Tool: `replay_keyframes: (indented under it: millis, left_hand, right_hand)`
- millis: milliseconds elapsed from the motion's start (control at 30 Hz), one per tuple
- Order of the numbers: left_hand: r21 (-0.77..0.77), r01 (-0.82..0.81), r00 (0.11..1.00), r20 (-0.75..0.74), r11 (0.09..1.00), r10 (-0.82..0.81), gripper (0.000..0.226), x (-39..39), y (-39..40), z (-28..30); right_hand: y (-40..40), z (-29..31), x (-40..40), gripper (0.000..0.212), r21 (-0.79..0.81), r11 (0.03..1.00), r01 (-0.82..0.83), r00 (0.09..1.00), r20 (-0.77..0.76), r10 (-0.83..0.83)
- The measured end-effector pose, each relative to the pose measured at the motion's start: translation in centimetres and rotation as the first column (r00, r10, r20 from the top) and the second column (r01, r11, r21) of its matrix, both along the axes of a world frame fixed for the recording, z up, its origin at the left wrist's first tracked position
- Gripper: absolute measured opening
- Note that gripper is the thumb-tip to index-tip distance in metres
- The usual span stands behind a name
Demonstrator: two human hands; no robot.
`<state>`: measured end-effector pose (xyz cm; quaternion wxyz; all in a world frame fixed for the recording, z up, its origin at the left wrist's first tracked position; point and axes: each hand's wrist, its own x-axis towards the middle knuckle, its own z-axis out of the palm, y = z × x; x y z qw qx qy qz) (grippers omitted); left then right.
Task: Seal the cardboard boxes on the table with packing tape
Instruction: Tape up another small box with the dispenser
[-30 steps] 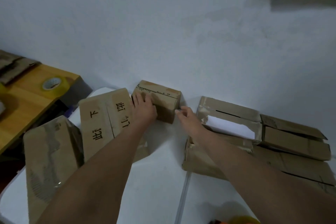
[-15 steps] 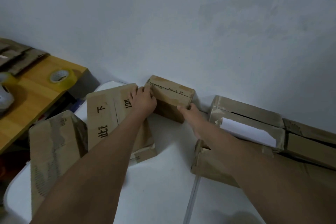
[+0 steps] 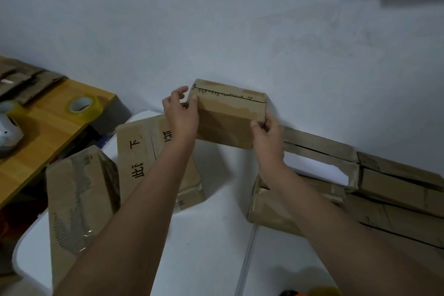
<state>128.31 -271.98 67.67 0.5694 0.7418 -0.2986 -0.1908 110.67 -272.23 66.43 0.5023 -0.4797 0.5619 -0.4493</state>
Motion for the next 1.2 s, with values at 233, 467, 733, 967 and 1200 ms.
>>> replay_keyframes:
  millis: [233, 467, 733, 967, 1200]
  left_hand:
    - [-0.014, 0.096, 0.993, -0.061, 0.995, -0.097, 0.018, -2.3, 6.4, 3.7]
    - [-0.021, 0.086, 0.992, -0.096, 0.996, -0.088, 0.025, -6.5, 16.3, 3.4]
    - [0.069, -0.004, 0.983, -0.183, 0.998, 0.017, 0.018, -9.4, 28.9, -1.2]
    - [0.152, -0.148, 0.964, -0.199, 0.977, 0.177, 0.017, -10.3, 36.7, -5.6]
    - [0.332, -0.033, 0.983, -0.157, 0.943, 0.089, 0.03, -12.7, 39.3, -8.9]
  right_hand:
    - [4.8, 2.1, -4.1, 0.029, -0.034, 0.995, 0.089, 0.995, -0.052, -0.09]
    - [12.7, 2.5, -8.1, 0.026, -0.023, 0.993, 0.117, 0.993, -0.031, -0.118]
    - [23.8, -0.5, -11.5, 0.017, -0.108, 0.993, -0.038, 0.992, -0.122, 0.025]
    - [30.6, -4.4, -12.1, 0.02, -0.08, 0.977, -0.198, 0.959, -0.22, 0.177]
    - [31.4, -7.5, -14.6, 0.002, 0.11, 0.962, -0.25, 0.89, -0.364, 0.273]
